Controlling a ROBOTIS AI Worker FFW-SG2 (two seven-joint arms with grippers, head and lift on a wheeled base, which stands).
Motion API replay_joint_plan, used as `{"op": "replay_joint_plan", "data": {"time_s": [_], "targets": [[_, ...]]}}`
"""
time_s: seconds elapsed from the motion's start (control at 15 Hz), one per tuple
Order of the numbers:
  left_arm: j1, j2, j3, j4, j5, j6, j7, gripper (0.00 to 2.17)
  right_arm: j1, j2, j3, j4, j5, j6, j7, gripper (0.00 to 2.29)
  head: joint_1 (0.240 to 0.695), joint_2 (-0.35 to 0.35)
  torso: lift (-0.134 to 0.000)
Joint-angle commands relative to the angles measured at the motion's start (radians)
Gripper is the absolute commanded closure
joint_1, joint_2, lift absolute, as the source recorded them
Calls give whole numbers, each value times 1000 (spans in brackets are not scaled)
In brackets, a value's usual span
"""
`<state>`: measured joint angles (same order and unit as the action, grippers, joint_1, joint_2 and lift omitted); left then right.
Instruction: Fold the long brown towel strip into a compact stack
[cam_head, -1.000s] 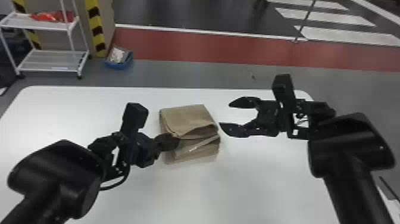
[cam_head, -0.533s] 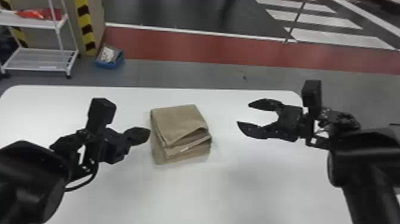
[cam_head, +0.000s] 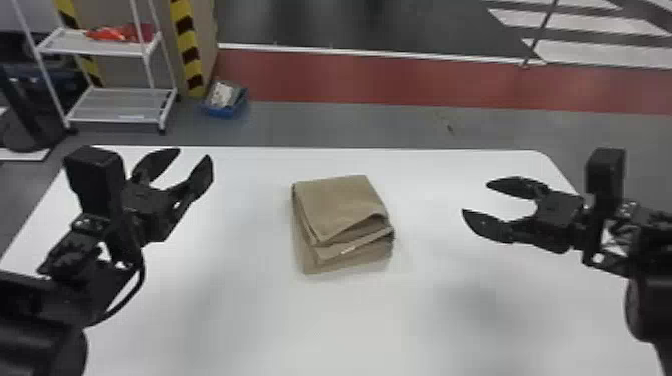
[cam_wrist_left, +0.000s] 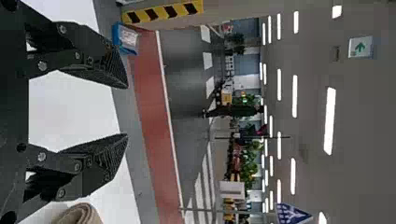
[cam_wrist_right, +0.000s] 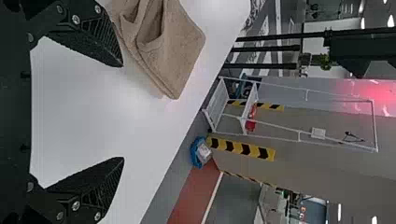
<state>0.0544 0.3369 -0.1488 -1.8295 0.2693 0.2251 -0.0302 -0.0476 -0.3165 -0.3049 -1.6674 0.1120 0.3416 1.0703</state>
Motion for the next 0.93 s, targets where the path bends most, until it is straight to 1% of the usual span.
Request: {"op": "replay_joint_plan", "data": {"time_s": [0.0, 0.07, 0.13, 0.2, 0.27, 0.33, 0.4, 0.47, 0.53, 0.6, 0.67, 0.8, 0.87], "targets": [[62, -16, -9, -28, 13, -94, 43, 167, 28, 33, -10, 9, -21, -48, -53, 124, 695, -113, -125], [90, -29, -14, -47, 15, -137, 62, 164, 51, 43, -19, 15, -77, -109, -108, 117, 695, -114, -125], [110, -36, -21, -57, 10, -167, 81, 164, 69, 51, -26, 17, -140, -131, -158, 117, 695, -115, -125], [125, -44, -31, -77, 2, -183, 102, 164, 80, 76, -45, 17, -199, -143, -191, 117, 695, -124, -125], [140, -53, -35, -96, -2, -186, 133, 164, 87, 112, -63, 5, -229, -149, -211, 110, 695, -129, -125], [160, -67, -37, -109, -7, -192, 153, 161, 103, 143, -66, -18, -230, -174, -240, 97, 695, -135, -125], [171, -81, -37, -112, -22, -192, 154, 161, 120, 163, -54, -41, -230, -180, -274, 93, 695, -138, -125], [182, -101, -43, -111, -53, -189, 158, 161, 140, 185, -37, -81, -253, -183, -329, 93, 695, -139, -125], [193, -108, -49, -111, -71, -189, 168, 161, 160, 201, -14, -118, -275, -183, -385, 93, 695, -138, -125], [199, -111, -61, -111, -81, -189, 168, 161, 169, 209, 7, -144, -276, -189, -431, 90, 695, -136, -125], [214, -113, -69, -112, -105, -183, 185, 161, 175, 229, 23, -170, -276, -180, -483, 90, 695, -134, -125], [242, -131, -77, -135, -171, -155, 207, 161, 215, 277, 49, -232, -282, -161, -589, 90, 695, -128, -125], [251, -131, -81, -155, -190, -112, 205, 161, 249, 290, 69, -255, -284, -167, -639, 90, 695, -127, -125]]}}
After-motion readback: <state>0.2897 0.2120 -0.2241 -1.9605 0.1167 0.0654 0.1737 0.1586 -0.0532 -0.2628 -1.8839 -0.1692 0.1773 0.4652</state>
